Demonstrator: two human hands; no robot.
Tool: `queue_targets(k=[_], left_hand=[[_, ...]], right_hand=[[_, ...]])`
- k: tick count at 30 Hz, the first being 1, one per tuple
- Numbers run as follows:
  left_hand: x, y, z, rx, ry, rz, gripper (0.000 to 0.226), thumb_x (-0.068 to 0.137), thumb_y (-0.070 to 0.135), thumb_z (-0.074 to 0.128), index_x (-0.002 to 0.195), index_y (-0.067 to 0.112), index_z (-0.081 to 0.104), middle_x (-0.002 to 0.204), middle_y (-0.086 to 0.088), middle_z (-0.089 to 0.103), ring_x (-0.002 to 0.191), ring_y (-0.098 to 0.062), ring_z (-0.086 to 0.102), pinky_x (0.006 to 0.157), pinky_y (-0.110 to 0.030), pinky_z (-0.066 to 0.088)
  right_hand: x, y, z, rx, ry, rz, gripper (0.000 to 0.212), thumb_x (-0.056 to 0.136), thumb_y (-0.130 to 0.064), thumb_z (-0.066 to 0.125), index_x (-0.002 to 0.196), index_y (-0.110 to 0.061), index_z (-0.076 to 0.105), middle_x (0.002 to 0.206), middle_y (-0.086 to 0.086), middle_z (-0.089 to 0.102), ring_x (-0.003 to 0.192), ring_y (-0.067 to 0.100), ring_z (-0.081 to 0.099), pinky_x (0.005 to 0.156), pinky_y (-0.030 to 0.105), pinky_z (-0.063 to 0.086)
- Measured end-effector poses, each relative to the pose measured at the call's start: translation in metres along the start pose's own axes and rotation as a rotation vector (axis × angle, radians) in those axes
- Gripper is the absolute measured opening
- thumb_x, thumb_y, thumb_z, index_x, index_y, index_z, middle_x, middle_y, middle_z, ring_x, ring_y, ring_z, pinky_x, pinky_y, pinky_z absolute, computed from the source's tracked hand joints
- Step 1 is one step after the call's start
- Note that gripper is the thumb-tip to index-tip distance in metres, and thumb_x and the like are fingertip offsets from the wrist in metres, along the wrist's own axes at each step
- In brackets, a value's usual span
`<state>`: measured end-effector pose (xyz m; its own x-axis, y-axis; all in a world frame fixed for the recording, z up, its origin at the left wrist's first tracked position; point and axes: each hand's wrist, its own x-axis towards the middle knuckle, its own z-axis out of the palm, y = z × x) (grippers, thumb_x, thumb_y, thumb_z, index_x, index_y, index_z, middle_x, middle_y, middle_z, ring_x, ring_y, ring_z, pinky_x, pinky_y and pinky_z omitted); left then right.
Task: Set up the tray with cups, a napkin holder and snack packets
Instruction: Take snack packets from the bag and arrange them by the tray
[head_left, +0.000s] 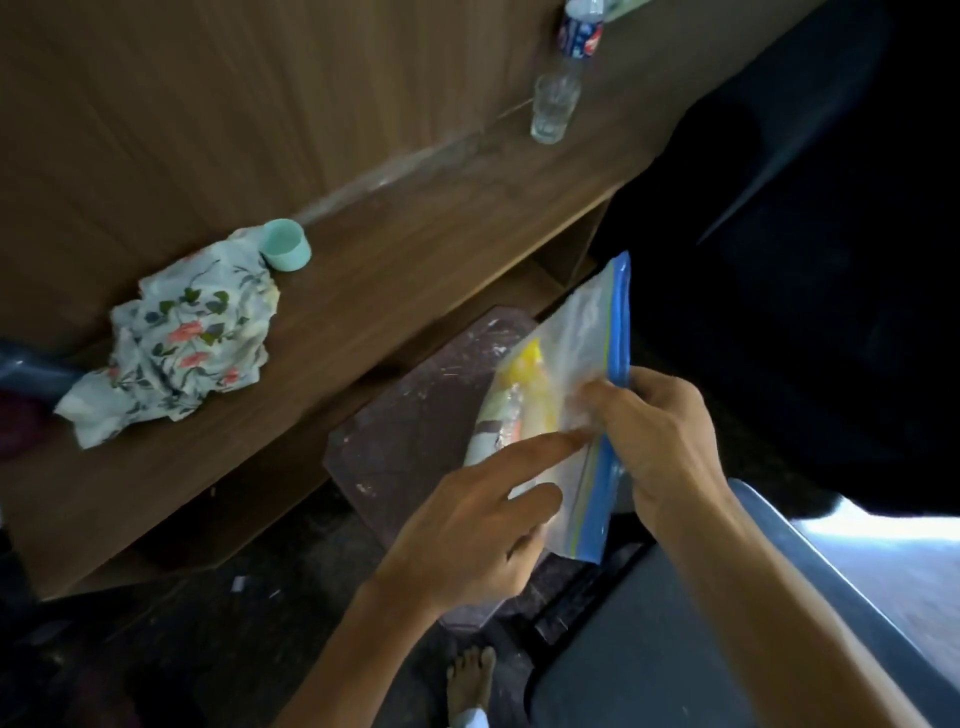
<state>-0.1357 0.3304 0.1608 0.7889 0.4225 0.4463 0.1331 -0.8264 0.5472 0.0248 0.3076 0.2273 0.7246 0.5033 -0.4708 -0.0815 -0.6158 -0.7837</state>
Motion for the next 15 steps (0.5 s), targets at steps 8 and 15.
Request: queue_targets(k=[8,15], left_hand=[[-0.007,0.086,-0.01,-0.402,-0.031,-0.153,0.033,0.08,0.033,0.085,0.087,0.006,0.068,0.152,-0.007,0.056,0.139,-0.022,0.055,0.103,-0.04,0.052],[-0.024,0.222,0.002,-1.086,0.252,-0.808,0.038,0.085,0.058,0.071,0.11,0.03,0.076,0.125,-0.005,0.075,0.115,-0.023,0.071,0.085,-0.032,0.061]], right_hand=[[-0.058,0.029,-0.084,0.384,-0.152,0.001,0.011,0.09,-0.013,0.069,0.093,-0.014,0.08,0.087,0.007,0.079,0.076,0.018,0.075,0.074,0.031,0.062],[-0.182,0.086,-0.179,0.66,-0.173,0.045,0.018,0.091,-0.004,0.06,0.095,-0.002,0.078,0.095,0.016,0.078,0.088,0.025,0.076,0.076,0.025,0.06]])
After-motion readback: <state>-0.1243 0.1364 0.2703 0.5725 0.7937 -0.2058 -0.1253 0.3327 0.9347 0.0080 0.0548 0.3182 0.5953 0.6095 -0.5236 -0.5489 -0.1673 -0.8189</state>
